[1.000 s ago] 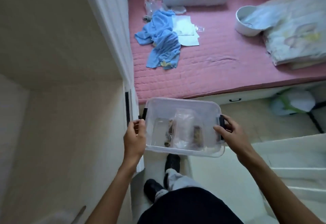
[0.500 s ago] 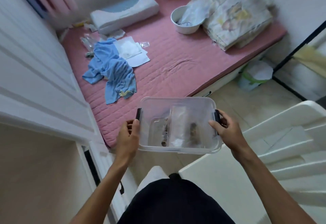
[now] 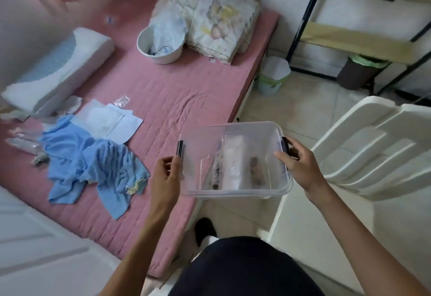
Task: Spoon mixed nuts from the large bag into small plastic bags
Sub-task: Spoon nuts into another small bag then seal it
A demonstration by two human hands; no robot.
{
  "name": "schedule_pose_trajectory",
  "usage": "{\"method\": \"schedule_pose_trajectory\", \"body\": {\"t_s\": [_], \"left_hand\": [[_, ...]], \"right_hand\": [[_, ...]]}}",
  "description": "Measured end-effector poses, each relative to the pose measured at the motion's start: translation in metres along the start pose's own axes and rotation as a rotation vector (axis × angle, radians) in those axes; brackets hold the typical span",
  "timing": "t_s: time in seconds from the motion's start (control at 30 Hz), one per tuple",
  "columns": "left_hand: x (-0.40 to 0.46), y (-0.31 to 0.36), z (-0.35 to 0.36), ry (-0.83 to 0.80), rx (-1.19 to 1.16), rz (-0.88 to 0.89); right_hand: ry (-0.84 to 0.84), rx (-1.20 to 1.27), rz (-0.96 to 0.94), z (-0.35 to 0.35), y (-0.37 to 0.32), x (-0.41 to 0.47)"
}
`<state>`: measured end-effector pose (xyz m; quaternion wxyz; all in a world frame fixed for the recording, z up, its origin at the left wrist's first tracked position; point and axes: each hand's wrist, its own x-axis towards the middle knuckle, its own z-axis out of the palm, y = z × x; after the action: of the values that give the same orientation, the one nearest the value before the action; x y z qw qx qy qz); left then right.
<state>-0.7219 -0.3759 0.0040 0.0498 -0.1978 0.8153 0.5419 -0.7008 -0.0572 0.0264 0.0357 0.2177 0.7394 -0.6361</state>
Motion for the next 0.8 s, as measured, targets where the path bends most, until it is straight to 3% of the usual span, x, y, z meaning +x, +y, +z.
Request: {"method": "schedule_pose_trajectory", "body": {"t_s": [0.2, 0.5, 0.8], "left_hand": [[0.065, 0.032, 0.014, -0.187, 0.062, 0.107], [0.122, 0.083, 0.092, -0.444, 0.117, 0.206], [0.179, 0.166, 0.190, -0.431, 0.134, 0.256]], "right_hand": [[0.208, 0.032, 0.055, 0.006, -0.007, -0.007], [0.447, 0.100, 0.116, -0.030, 0.001, 0.018], [0.453, 0.121, 0.072, -0.100, -0.039, 0.122]]}}
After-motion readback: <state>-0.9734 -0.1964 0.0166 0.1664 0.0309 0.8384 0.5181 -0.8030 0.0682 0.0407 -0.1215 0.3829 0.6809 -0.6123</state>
